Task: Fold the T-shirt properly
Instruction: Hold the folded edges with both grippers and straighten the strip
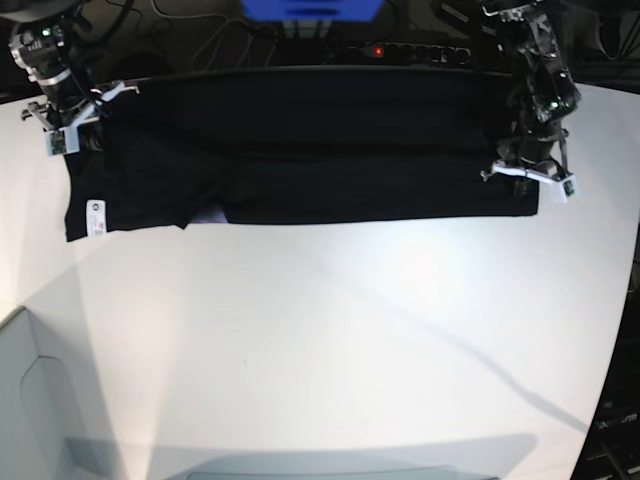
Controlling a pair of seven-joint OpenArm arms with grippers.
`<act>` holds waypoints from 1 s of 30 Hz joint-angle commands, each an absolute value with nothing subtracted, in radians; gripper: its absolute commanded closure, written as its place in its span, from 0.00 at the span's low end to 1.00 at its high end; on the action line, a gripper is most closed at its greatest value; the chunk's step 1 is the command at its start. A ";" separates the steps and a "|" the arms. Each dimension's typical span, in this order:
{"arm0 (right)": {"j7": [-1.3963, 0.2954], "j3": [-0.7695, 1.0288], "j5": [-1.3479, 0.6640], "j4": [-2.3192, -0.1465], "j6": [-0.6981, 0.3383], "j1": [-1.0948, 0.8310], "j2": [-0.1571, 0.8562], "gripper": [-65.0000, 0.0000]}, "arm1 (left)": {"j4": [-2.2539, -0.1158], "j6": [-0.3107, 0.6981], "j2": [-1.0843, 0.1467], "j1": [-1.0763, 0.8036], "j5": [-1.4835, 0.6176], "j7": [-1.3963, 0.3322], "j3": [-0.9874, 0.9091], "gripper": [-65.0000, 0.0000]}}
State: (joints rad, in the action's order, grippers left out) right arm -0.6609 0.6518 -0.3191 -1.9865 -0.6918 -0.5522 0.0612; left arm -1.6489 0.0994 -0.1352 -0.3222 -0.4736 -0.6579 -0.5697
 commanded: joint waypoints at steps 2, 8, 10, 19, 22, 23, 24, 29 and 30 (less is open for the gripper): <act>-0.638 0.656 -0.332 -2.002 -0.698 -0.556 0.071 1.00 | -1.730 0.104 -0.140 -0.338 -0.483 -0.642 -0.605 1.00; -0.638 0.656 -0.332 -2.002 -0.698 -0.545 0.067 1.00 | -1.867 0.107 -0.137 -0.424 -0.484 -0.642 -0.688 1.00; -0.638 0.662 -0.332 -2.002 -0.698 -0.535 0.065 1.00 | -1.880 0.110 -0.137 -0.453 -0.484 -0.642 -0.707 1.00; -0.638 0.662 -0.332 -2.002 -0.698 -0.532 0.065 1.00 | -1.868 0.113 -0.137 -0.526 -0.484 -0.642 -0.782 1.00; -0.638 0.662 -0.332 -2.002 -0.698 -0.532 0.065 1.00 | -1.868 0.113 -0.139 -0.532 -0.484 -0.642 -0.783 1.00; -0.638 0.662 -0.332 -2.002 -0.698 -0.532 0.065 1.00 | -1.868 0.113 -0.139 -0.532 -0.484 -0.642 -0.785 1.00; -0.638 0.664 -0.332 -2.002 -0.698 -0.532 0.065 1.00 | -1.868 0.113 -0.139 -0.532 -0.484 -0.642 -0.786 1.00; -0.638 0.707 -0.335 -2.002 -0.698 -0.530 0.065 1.00 | -1.842 0.113 -0.143 -0.533 -0.481 -0.642 -0.780 1.00; -0.638 0.710 -0.335 -2.002 -0.698 -0.530 0.065 1.00 | -1.825 0.113 -0.145 -0.532 -0.481 -0.642 -0.779 1.00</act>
State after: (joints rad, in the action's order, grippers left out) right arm -0.6601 0.7033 -0.3218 -1.9865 -0.6922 -0.5278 0.0551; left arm -1.8130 0.1120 -0.1333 -0.5228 -0.4828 -0.6544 -0.7731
